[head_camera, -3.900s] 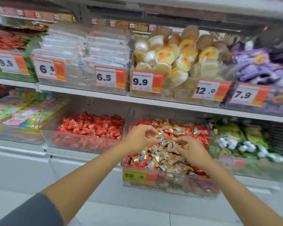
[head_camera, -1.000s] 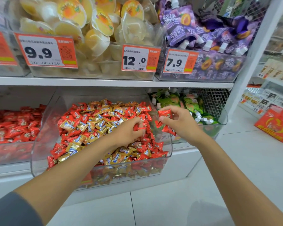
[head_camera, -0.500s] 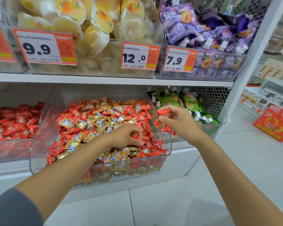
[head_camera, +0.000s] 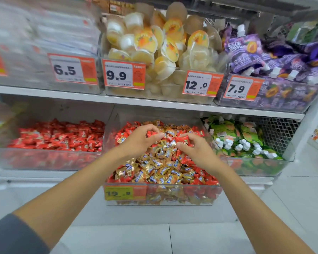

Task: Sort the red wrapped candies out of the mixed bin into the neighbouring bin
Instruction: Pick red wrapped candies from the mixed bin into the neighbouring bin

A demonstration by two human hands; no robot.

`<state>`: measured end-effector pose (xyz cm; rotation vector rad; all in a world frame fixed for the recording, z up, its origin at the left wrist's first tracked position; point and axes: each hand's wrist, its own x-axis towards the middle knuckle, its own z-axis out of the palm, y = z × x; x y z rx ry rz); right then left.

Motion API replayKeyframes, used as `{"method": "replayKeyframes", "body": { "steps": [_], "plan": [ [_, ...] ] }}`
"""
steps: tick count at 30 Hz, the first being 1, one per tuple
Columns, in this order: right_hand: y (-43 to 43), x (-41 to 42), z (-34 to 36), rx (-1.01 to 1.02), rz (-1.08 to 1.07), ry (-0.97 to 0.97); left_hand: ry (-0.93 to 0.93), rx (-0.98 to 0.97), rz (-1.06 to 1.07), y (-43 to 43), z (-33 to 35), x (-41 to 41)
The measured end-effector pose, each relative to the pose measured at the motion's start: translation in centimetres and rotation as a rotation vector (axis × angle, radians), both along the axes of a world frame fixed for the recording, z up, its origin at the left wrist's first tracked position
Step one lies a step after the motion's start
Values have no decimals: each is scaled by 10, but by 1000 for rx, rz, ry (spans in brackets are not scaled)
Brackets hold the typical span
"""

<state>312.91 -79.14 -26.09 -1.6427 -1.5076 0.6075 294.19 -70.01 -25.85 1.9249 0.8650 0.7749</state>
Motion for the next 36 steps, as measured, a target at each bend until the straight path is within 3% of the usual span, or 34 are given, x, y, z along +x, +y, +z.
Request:
{"method": "replayKeyframes", "body": {
  "steps": [3,9,14,16,19,24,30,36],
  "plan": [
    [22,-36,1,0,57,3,-78,-8,114,6,11,-50],
    [79,-122,18,74,182,31,-1,44,442,40,-14,-176],
    [145,-195,13,41,284,-87,-1,33,638,102,-40,-236],
    [173,-219,9,19,265,-122,-20,28,661,127,-39,-243],
    [212,-240,1,-16,247,-183,-55,-54,532,153,-39,-254],
    [230,-246,-11,-209,388,-376,99,38,566,138,-49,-280],
    [221,-244,-27,-180,412,-393,-210,129,1051,94,-73,-321],
    [251,-298,-32,-171,494,-427,-303,153,1029,83,-90,-329]
  ]
}}
